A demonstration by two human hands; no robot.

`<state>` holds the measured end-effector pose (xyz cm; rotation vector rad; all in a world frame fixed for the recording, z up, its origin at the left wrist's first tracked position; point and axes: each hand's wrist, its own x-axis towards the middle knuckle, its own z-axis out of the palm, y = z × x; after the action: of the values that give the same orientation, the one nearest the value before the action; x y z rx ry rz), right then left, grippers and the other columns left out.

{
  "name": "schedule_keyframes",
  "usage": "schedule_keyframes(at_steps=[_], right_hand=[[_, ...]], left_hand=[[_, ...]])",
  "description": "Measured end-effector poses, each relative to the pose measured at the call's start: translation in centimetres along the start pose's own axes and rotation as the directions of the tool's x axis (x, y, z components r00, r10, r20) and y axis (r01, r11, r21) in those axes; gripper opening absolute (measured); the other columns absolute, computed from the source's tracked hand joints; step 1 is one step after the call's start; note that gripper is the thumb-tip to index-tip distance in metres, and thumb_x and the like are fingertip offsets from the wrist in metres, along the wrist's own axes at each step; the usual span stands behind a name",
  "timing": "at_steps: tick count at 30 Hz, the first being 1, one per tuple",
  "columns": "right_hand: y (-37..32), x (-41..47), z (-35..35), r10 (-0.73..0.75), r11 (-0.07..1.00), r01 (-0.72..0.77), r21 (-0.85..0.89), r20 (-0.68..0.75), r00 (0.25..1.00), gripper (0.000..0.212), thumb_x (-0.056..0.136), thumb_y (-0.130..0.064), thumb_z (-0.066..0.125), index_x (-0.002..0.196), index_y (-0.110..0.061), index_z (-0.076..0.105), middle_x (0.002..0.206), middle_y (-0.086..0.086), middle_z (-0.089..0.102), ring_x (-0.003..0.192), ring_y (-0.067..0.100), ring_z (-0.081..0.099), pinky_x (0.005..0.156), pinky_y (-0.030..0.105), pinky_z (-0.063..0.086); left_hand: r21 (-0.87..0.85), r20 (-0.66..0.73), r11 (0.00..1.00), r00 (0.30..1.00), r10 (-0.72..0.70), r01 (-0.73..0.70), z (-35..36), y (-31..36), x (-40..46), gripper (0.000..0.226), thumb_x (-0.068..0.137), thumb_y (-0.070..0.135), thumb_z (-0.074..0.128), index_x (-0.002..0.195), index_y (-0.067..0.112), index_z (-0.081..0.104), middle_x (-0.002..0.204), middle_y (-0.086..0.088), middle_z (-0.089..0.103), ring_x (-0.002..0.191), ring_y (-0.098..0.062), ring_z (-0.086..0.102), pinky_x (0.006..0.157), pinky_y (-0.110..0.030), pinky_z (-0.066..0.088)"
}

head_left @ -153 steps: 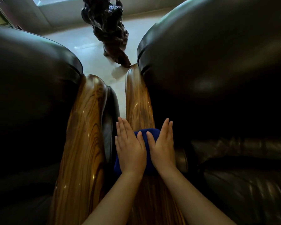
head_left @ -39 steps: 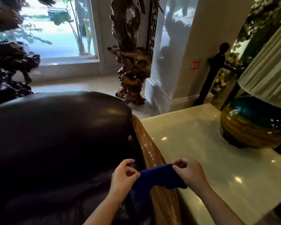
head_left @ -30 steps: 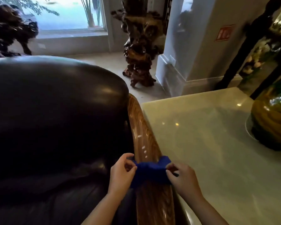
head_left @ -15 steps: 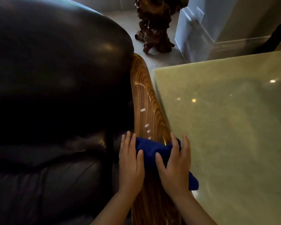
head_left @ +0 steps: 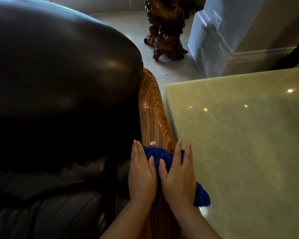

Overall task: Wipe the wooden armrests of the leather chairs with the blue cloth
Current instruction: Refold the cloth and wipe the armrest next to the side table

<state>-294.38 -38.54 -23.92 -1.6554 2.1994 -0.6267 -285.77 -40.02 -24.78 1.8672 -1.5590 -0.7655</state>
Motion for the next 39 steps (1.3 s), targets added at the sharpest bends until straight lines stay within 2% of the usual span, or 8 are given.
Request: schedule_keyframes(at_steps=[13, 21, 23, 26, 29, 32, 35, 39], right_hand=[[-2.7, 12.8, 2.0, 0.026, 0.988, -0.039, 0.147, 0.086, 0.996, 0.071, 0.090, -0.054, 0.031, 0.146, -0.024, 0.000, 0.157, 0.013, 0.002, 0.137, 0.030, 0.030, 0.095, 0.040, 0.045], [-2.7, 17.8, 2.1, 0.048, 0.994, -0.062, 0.085, 0.156, 0.987, 0.074, 0.087, -0.062, 0.030, 0.144, -0.034, -0.008, 0.156, 0.014, -0.001, 0.142, 0.032, 0.008, 0.110, 0.058, 0.020], [-2.2, 18.0, 1.4, 0.044, 0.993, -0.063, 0.100, 0.183, 0.982, 0.068, 0.088, -0.062, 0.029, 0.145, -0.036, 0.002, 0.152, 0.013, 0.014, 0.137, 0.032, 0.019, 0.108, 0.056, 0.023], [-0.9, 18.2, -0.5, -0.021, 0.913, -0.061, 0.402, 0.197, 0.980, 0.043, 0.095, -0.038, 0.036, 0.135, -0.026, 0.040, 0.136, 0.013, 0.042, 0.122, 0.027, 0.043, 0.099, 0.042, 0.037], [0.4, 17.9, -2.3, -0.135, 0.908, 0.037, 0.416, 0.209, 0.969, 0.024, 0.091, -0.016, 0.048, 0.111, -0.019, 0.060, 0.111, 0.005, 0.062, 0.097, 0.016, 0.057, 0.074, 0.023, 0.047], [0.4, 17.8, -2.8, -0.155, 0.905, 0.046, 0.424, 0.227, 0.961, 0.021, 0.086, -0.014, 0.058, 0.106, -0.018, 0.064, 0.101, 0.002, 0.066, 0.093, 0.016, 0.061, 0.073, 0.024, 0.050], [-0.1, 17.8, -2.6, -0.117, 0.882, -0.045, 0.469, 0.310, 0.944, 0.043, 0.084, -0.016, 0.063, 0.126, -0.020, 0.052, 0.106, 0.002, 0.060, 0.097, 0.018, 0.058, 0.077, 0.029, 0.052], [0.0, 17.5, -2.8, -0.121, 0.851, -0.126, 0.509, 0.425, 0.897, 0.036, 0.082, -0.016, 0.064, 0.117, -0.021, 0.054, 0.100, -0.008, 0.054, 0.094, 0.011, 0.050, 0.064, 0.018, 0.044]], left_hand=[[-0.030, -0.081, 0.999, 0.997, -0.019, 0.016, 1.5, 2.1, 12.1, 0.057, 0.096, 0.033, 0.028, 0.146, 0.019, 0.004, 0.157, -0.004, 0.012, 0.143, -0.018, 0.016, 0.106, -0.025, 0.020], [0.315, -0.180, 0.949, 0.983, 0.037, 0.022, 0.9, 3.2, 15.2, 0.064, 0.093, 0.042, 0.030, 0.146, 0.020, 0.001, 0.151, -0.011, 0.020, 0.137, -0.028, 0.021, 0.107, -0.049, 0.028], [0.292, -0.140, 0.955, 0.985, 0.103, -0.059, -0.5, 2.6, 14.8, 0.062, 0.093, 0.042, 0.032, 0.145, 0.022, 0.007, 0.150, -0.010, 0.022, 0.135, -0.027, 0.024, 0.106, -0.049, 0.029], [0.209, -0.138, 0.953, 0.959, 0.249, -0.218, -3.5, 1.7, 14.6, 0.042, 0.092, 0.030, 0.041, 0.130, 0.013, 0.044, 0.132, -0.009, 0.048, 0.120, -0.024, 0.046, 0.099, -0.042, 0.043], [0.181, -0.108, 0.935, 0.938, 0.328, -0.306, -4.7, 1.8, 14.8, 0.026, 0.090, 0.016, 0.050, 0.112, 0.010, 0.062, 0.116, -0.007, 0.061, 0.106, -0.018, 0.056, 0.089, -0.026, 0.043], [0.134, -0.063, 0.951, 0.955, 0.290, -0.279, -4.5, 2.9, 15.3, 0.026, 0.089, 0.014, 0.052, 0.112, 0.010, 0.063, 0.116, -0.008, 0.065, 0.107, -0.019, 0.058, 0.091, -0.025, 0.043], [0.140, 0.012, 0.965, 0.974, 0.224, -0.224, -4.1, 3.6, 16.4, 0.030, 0.087, 0.013, 0.055, 0.117, 0.011, 0.060, 0.121, -0.009, 0.060, 0.111, -0.021, 0.056, 0.091, -0.025, 0.040], [0.150, 0.148, 0.973, 0.977, 0.155, -0.177, -4.4, 4.0, 17.2, 0.033, 0.081, 0.009, 0.063, 0.113, 0.012, 0.058, 0.119, -0.008, 0.054, 0.106, -0.020, 0.055, 0.088, -0.026, 0.044]])
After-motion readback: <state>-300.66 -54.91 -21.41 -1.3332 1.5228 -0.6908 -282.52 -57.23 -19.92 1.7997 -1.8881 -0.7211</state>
